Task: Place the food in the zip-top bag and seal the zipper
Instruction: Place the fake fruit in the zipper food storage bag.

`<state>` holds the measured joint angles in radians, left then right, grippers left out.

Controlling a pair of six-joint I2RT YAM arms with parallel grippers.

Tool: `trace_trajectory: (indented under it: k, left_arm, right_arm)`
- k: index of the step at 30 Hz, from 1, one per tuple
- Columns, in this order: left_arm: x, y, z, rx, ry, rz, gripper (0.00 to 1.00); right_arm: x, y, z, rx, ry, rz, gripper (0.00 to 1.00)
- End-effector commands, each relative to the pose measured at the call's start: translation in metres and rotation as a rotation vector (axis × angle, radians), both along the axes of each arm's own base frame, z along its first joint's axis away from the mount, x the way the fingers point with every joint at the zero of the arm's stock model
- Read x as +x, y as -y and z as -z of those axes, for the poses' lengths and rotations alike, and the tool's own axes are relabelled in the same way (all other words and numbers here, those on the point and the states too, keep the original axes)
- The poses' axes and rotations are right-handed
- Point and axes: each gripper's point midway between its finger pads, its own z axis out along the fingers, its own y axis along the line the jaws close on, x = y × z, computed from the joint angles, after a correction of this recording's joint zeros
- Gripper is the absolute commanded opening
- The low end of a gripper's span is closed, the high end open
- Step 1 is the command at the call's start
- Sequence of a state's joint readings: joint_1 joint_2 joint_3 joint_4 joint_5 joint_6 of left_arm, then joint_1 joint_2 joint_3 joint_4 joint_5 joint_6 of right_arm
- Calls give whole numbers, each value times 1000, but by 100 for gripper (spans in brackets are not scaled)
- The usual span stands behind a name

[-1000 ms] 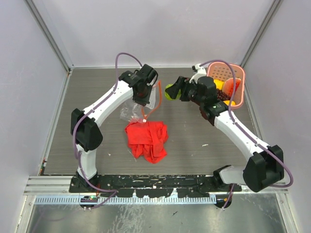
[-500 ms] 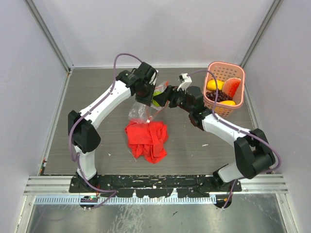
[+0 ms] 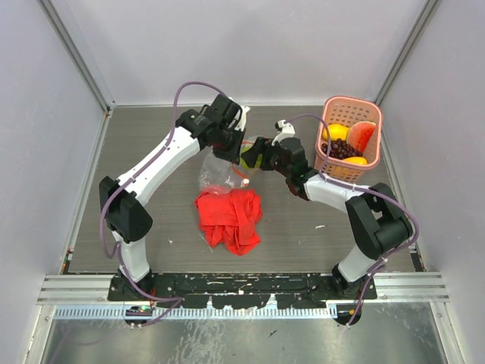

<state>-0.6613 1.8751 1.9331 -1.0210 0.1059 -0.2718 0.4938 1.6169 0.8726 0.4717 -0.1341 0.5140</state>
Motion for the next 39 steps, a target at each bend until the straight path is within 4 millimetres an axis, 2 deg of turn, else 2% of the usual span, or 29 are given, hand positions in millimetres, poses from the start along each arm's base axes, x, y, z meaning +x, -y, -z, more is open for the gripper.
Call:
trace_trajectory:
  k: [1, 4, 8, 10, 17, 24, 30, 39]
  left_arm:
    - [2, -8, -34, -17, 114, 3, 0]
    - [9, -18, -34, 36, 143, -35, 0]
    - [14, -18, -31, 50, 145, -51, 0]
    - [15, -16, -27, 49, 137, -52, 0]
    - [15, -8, -25, 16, 122, -43, 0]
    - [14, 2, -27, -48, 106, -48, 0]
    - [12, 11, -27, -97, 81, -53, 0]
    - [20, 3, -21, -180, 6, -132, 0]
  right_arm:
    - [30, 29, -12, -89, 16, 208, 20]
    - [35, 40, -3, -148, -30, 250, 27]
    - [33, 30, -10, -145, -25, 188, 40]
    - [33, 26, -16, -136, -17, 164, 46]
    - [27, 9, -36, -94, -1, 66, 78]
    - [12, -3, -73, -48, 49, -36, 97]
    - [5, -4, -84, -46, 56, -59, 100]
    - [-7, 26, -116, -110, 120, -1, 100]
